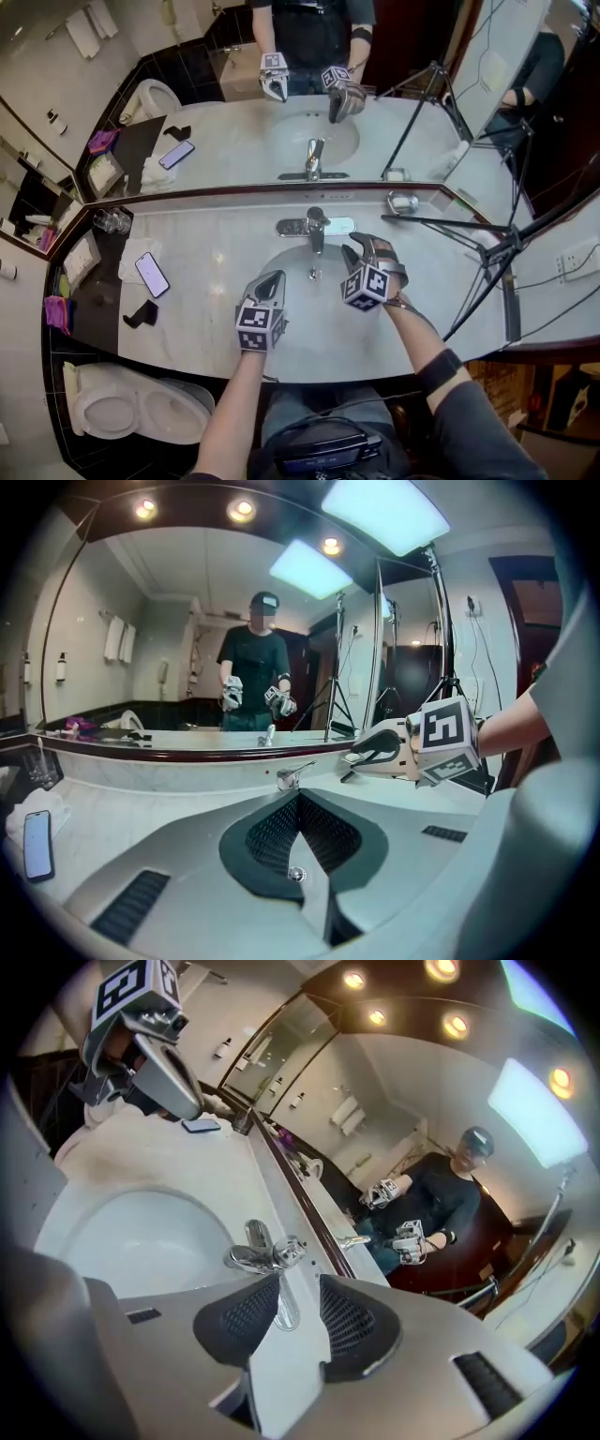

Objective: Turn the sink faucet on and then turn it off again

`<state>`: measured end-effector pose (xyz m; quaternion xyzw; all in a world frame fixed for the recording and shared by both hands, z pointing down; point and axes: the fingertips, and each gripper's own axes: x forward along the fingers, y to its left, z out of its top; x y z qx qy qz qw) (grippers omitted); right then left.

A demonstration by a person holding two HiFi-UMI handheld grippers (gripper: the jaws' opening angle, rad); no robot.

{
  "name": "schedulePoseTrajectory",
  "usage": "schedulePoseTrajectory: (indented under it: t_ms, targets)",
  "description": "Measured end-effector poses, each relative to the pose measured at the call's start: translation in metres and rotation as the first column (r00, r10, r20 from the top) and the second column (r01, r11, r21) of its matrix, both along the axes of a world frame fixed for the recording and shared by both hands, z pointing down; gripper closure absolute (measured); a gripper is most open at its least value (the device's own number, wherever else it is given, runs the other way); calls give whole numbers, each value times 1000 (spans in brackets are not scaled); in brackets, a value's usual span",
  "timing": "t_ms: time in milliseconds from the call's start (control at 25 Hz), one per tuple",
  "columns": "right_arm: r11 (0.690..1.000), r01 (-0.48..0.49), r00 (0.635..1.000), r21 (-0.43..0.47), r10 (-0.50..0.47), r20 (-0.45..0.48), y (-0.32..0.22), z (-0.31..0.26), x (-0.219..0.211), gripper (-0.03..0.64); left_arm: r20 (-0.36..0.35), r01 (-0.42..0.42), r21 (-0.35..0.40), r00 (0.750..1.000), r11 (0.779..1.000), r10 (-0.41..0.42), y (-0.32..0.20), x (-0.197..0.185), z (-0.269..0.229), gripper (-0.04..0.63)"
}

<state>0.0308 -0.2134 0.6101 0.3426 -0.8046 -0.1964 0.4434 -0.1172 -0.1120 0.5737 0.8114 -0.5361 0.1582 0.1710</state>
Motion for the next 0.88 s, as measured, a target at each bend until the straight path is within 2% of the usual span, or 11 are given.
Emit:
schedulePoseTrajectory:
  t_ms: [240, 440, 680, 880]
  targets:
    - [986, 154, 975, 57, -143, -168, -34, 13, -32, 443, 13, 25, -4, 1000, 1000, -25, -11, -11, 17, 595]
    - [969, 242, 938, 41, -222, -268, -51, 35, -51, 428, 12, 45, -24, 999, 999, -45, -17, -22, 25, 595]
    - [956, 293, 895, -6, -277, -350, -60, 60, -60, 430, 0, 55, -30, 998, 998, -55, -18, -28, 31, 595]
    - [954, 299, 889, 9, -275, -367, -60, 65, -61, 430, 4, 60, -51, 998, 997, -60, -17, -31, 42, 595]
